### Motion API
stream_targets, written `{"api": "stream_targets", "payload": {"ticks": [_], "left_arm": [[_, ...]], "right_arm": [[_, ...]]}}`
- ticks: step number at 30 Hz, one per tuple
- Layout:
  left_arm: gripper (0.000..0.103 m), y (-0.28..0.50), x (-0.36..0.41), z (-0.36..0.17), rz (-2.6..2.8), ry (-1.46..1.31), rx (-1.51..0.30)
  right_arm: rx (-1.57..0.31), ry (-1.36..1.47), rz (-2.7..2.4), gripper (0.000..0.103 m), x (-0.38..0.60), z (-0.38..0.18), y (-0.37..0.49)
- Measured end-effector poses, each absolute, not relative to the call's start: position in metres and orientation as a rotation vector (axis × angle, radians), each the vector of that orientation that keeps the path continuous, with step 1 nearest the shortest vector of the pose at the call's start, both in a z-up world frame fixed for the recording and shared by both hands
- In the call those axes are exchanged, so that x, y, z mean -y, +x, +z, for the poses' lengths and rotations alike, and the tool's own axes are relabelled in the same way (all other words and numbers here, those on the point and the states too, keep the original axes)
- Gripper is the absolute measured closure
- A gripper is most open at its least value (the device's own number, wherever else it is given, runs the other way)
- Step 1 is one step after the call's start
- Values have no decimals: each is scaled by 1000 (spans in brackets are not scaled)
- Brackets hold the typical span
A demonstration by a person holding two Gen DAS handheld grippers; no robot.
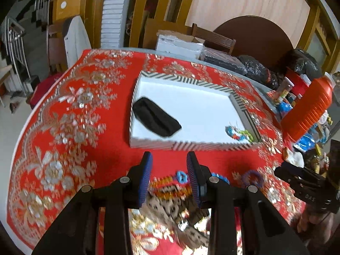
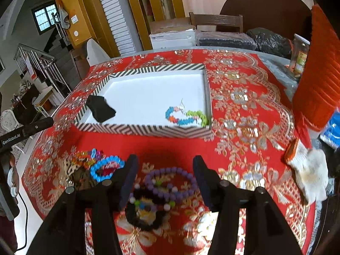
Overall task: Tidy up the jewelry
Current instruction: 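Grasp the leopard-print bow hair clip from the pile with the left gripper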
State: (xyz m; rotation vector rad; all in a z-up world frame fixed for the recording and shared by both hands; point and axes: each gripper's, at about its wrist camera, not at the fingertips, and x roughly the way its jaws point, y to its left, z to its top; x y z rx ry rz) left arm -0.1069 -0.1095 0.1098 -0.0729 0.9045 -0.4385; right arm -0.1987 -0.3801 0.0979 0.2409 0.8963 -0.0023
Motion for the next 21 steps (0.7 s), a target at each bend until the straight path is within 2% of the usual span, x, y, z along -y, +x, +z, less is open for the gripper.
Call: {"api": "stream_targets", "payload": {"ticks": [12,21], "left_arm": [[80,-142,92,77,-450,-122,-1009],[80,-149,94,48,-483,-192,-1079]], "right_arm": [[-918,283,9,46,384,86,-217],[-940,230,91,46,354,83,-196]]}}
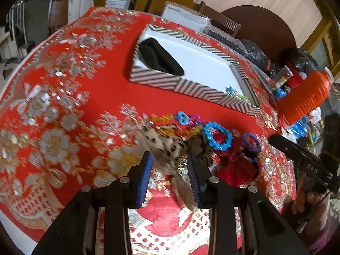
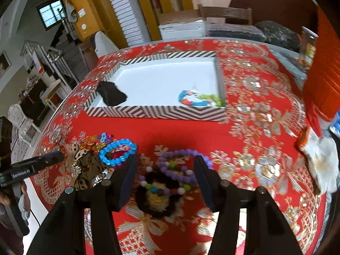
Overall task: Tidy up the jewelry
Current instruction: 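Grasp the leopard-print bow hair clip from the pile with the left gripper, then carry the bow over the tray with the left gripper while the right grasps an orange bead bracelet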
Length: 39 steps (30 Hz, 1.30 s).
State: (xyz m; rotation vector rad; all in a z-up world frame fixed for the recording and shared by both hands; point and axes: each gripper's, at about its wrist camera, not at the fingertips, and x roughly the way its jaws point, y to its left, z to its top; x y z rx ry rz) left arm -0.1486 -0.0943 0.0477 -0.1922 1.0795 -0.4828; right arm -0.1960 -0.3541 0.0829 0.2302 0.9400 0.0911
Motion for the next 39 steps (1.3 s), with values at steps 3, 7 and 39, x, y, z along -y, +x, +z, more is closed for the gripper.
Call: {"api": "stream_targets", "payload": {"ticks": [3,7,39], "left_arm": [[80,-153,100,41,-509,-193,-1097],[80,-151,104,31,-502,-199,-1127],[100,-138,93,60,-495,-195,-996]], "right_arm": [[-946,205,156,46,334,83,-177],[-979,169,268,46,300,77,-144],[-825,204,336,94,300,130,-130]]}}
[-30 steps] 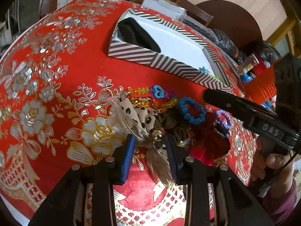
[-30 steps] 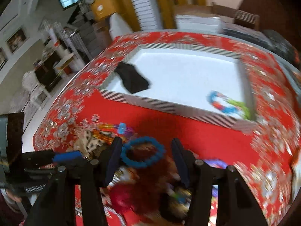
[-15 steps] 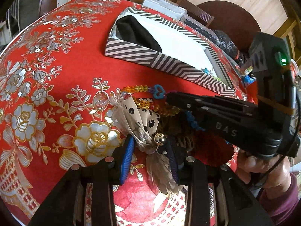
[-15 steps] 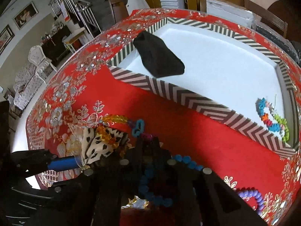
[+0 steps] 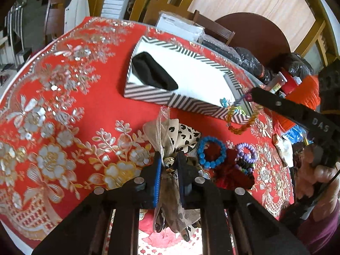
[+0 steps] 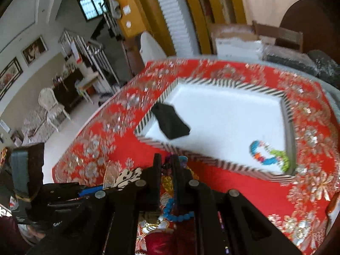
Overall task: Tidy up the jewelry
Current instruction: 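Carry the bow over the tray with the left gripper while the right grasps an orange bead bracelet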
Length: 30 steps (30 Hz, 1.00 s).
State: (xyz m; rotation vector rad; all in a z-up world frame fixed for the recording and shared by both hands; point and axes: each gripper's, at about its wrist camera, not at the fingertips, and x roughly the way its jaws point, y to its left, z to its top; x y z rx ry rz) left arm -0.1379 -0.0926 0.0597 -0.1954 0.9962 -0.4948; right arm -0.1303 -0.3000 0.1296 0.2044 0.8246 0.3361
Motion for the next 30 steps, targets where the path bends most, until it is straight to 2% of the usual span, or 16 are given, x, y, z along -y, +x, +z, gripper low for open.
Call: {"api": "stream_targets", "payload": {"ticks": [8,30], "left_arm": [[100,-137,95,86,-481,-137,-924],[100,-91,112,131,-438,-18,-798]], "right_arm": [[-780,209,281,94,333,152,-148],[-784,233,169,94,385,154,-152]]}}
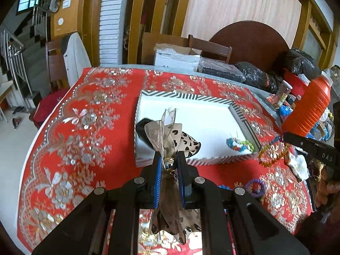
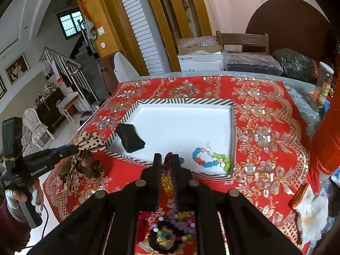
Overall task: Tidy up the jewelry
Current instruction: 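Carry the bow over the tray with the left gripper while the right grasps an orange bead bracelet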
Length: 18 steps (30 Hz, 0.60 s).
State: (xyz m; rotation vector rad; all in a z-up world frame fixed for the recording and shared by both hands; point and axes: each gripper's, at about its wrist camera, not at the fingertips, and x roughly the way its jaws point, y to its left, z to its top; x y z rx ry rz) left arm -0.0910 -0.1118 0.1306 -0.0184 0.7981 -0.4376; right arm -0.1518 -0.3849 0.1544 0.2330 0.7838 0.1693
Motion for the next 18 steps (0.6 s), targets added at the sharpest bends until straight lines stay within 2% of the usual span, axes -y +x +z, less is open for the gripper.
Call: {"api": "stream_targets", "payload": {"ticks": [9,18], "left_arm": [[100,-45,129,145,-444,-27,-795],[100,11,159,129,-443,-41,-838]], "right_arm": [[-795,220,130,94,397,158,-125],[-822,245,74,94,410,146,-69]]}}
